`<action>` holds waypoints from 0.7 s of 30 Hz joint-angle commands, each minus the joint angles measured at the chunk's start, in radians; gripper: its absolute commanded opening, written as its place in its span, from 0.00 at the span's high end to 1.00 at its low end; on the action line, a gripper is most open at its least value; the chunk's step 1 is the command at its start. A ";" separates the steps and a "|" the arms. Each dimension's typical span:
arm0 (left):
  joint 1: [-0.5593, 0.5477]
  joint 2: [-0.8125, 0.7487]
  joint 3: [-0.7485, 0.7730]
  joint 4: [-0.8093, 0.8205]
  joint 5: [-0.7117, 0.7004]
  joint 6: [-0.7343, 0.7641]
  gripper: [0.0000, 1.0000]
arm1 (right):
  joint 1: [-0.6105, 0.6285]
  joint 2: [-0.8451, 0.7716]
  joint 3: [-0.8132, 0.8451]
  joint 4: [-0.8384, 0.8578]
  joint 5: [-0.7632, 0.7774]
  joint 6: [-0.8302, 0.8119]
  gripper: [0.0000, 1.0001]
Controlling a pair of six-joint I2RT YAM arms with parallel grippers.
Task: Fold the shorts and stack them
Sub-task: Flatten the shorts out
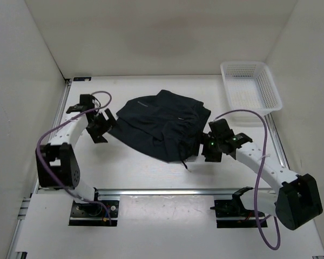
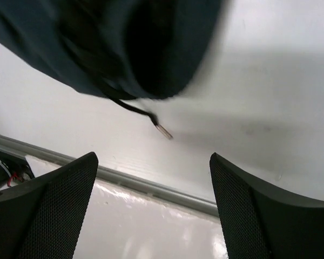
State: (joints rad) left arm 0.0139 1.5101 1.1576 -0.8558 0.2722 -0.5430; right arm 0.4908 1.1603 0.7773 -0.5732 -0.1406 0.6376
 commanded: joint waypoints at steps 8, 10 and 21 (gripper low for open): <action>-0.034 0.258 0.006 0.118 0.110 -0.054 0.05 | 0.063 0.168 0.052 0.144 -0.024 0.040 0.12; -0.043 0.295 0.031 0.129 0.110 -0.054 0.12 | 0.084 0.249 0.094 0.157 0.013 0.027 0.15; -0.042 0.336 0.200 0.090 0.131 -0.009 0.90 | 0.095 0.354 0.376 0.018 0.194 -0.103 1.00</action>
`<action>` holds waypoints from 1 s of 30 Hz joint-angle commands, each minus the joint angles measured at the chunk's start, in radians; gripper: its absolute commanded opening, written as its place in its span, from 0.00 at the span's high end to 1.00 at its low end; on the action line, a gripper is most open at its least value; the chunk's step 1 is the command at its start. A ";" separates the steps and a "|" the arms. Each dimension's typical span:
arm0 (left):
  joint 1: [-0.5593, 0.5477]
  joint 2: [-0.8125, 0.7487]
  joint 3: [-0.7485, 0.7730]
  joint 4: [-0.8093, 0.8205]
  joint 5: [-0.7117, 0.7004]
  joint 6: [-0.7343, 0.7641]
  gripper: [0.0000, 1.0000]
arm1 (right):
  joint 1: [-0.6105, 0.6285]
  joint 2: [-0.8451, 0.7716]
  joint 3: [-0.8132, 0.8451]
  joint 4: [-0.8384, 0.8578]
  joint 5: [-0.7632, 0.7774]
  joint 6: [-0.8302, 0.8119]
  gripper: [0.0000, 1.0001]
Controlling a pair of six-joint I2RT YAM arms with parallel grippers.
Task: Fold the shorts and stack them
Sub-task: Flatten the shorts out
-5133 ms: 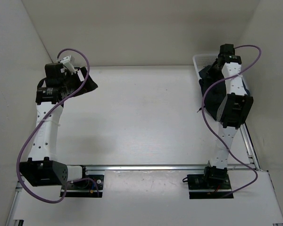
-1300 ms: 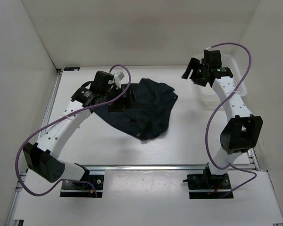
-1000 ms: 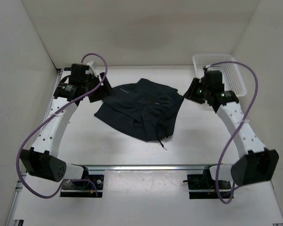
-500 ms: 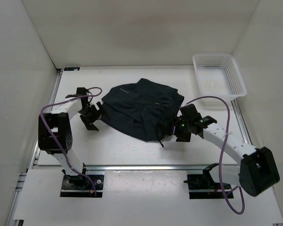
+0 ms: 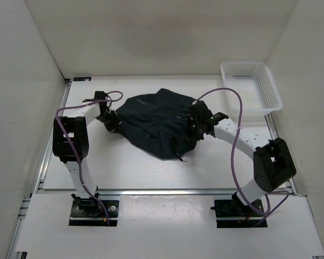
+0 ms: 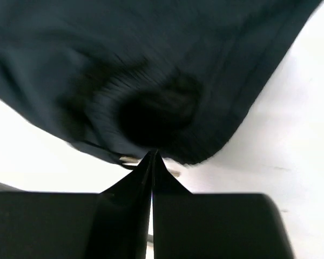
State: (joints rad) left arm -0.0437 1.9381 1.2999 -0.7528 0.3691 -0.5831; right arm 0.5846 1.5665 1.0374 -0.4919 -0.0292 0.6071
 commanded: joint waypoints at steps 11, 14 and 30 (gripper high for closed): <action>0.071 -0.412 0.312 -0.235 -0.035 0.081 0.90 | -0.029 -0.333 0.224 -0.152 0.050 -0.222 0.87; 0.051 -0.421 0.299 -0.235 -0.035 0.081 0.90 | 0.030 -0.254 0.164 -0.108 -0.095 -0.231 0.44; 0.039 -0.439 0.277 -0.283 -0.085 0.100 0.90 | 0.376 0.341 0.412 0.099 -0.112 -0.198 0.20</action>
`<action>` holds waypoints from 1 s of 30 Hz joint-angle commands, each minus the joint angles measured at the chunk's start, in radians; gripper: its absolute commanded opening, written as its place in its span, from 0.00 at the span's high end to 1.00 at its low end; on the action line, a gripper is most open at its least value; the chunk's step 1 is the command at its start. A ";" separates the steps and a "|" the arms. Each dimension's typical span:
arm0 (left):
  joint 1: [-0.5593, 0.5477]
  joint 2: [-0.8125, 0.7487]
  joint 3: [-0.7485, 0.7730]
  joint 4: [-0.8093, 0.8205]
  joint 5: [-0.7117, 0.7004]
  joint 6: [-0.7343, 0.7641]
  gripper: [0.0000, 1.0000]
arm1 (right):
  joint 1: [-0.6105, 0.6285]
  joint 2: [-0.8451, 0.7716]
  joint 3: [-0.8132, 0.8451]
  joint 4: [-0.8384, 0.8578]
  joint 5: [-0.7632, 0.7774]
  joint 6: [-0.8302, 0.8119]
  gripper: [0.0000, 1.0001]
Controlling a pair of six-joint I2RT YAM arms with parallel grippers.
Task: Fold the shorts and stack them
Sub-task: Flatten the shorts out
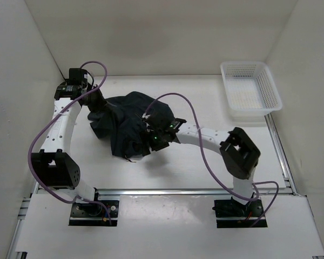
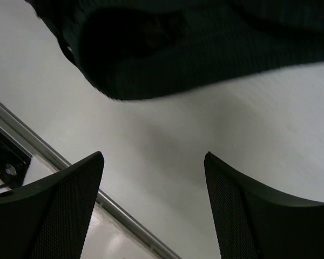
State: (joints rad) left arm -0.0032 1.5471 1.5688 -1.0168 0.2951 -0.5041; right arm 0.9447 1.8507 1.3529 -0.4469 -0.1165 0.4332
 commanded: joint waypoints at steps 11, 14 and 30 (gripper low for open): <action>0.019 -0.079 -0.001 -0.039 -0.020 0.021 0.90 | 0.091 0.258 0.282 0.057 -0.054 -0.034 0.31; 0.019 -0.079 -0.001 -0.048 -0.020 0.021 0.90 | 0.091 0.280 0.314 0.057 -0.064 -0.034 0.49; 0.121 -0.166 0.079 -0.140 0.033 0.091 0.90 | -0.264 -0.393 0.137 -0.153 0.139 -0.189 1.00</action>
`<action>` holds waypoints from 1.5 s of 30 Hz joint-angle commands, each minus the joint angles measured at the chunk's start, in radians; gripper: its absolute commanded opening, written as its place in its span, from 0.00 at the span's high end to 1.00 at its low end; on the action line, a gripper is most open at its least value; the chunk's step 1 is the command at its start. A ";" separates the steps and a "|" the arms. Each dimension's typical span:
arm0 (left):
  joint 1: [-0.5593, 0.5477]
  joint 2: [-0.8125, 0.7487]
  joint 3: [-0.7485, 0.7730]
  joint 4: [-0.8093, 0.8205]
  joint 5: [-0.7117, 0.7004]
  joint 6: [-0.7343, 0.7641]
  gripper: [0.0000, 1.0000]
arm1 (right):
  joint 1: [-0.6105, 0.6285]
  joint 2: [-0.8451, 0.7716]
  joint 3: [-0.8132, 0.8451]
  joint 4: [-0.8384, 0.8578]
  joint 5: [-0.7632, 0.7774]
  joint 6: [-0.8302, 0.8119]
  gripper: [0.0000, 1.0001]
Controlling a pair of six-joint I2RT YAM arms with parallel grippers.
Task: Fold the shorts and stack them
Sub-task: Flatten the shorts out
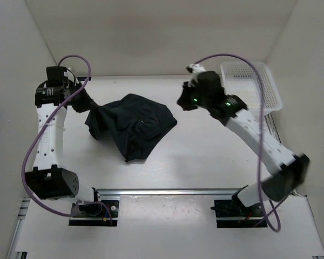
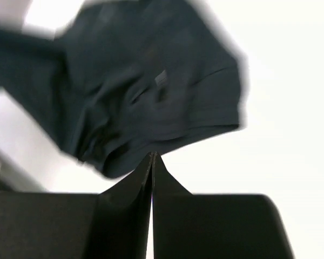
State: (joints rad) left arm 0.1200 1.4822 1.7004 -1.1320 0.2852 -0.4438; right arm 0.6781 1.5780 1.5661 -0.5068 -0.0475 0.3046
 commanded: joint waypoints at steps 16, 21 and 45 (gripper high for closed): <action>-0.002 -0.257 -0.398 0.032 -0.023 0.040 0.90 | 0.374 0.005 -0.339 0.111 0.001 0.113 0.31; 0.007 -0.257 -0.367 0.009 -0.032 0.050 0.90 | 0.385 0.204 -0.186 0.125 0.001 0.053 0.28; 0.036 -0.295 -0.268 -0.087 -0.078 0.088 0.90 | 0.203 -0.205 -0.327 -0.057 0.119 0.016 1.00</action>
State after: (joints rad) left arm 0.1490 1.2346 1.4017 -1.1946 0.2203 -0.3744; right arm 0.9161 1.4979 1.2747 -0.4553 -0.0399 0.3531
